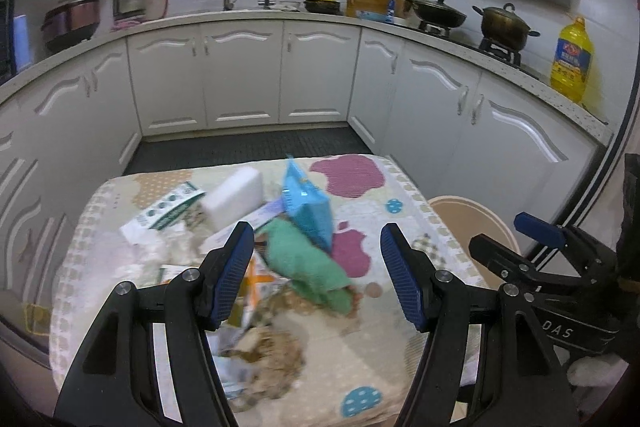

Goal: Collect trash
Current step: 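Move both tools back over the table toward the remaining trash, then grasp the plastic wrapper with the left tool while the right tool grasps the brown paper wad, then carry the wrapper and paper wad with both tools over the beige bin, then open both tools and drop the wrapper and paper wad into the bin, then move both open tools away from the bin back over the cluttered table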

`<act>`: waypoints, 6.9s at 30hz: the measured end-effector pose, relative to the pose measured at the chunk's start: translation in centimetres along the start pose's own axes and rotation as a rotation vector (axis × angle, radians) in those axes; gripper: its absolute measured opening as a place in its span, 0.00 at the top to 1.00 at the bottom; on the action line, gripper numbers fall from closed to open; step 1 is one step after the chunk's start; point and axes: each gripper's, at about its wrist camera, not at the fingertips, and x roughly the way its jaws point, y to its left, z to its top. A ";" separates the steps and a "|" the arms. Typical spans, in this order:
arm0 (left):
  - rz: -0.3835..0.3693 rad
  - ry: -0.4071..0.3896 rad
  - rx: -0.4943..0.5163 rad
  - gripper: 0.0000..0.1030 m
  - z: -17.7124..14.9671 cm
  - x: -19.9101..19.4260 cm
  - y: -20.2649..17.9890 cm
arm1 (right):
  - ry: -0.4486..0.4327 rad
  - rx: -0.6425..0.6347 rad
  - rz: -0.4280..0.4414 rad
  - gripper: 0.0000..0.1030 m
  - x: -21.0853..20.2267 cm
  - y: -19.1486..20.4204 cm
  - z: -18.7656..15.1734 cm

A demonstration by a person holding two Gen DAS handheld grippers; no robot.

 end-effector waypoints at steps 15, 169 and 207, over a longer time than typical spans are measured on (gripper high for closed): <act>0.074 0.086 -0.140 0.37 -1.4 -1.1 10.1 | 0.071 -0.085 0.184 0.19 1.8 5.9 -1.3; -0.408 0.389 0.110 0.55 -0.9 19.1 -21.9 | 0.197 0.375 -0.108 0.60 4.8 -23.5 -8.0; -0.327 0.247 0.117 0.54 -1.3 9.7 -15.6 | 0.125 0.286 -0.047 0.36 0.6 -16.3 -4.8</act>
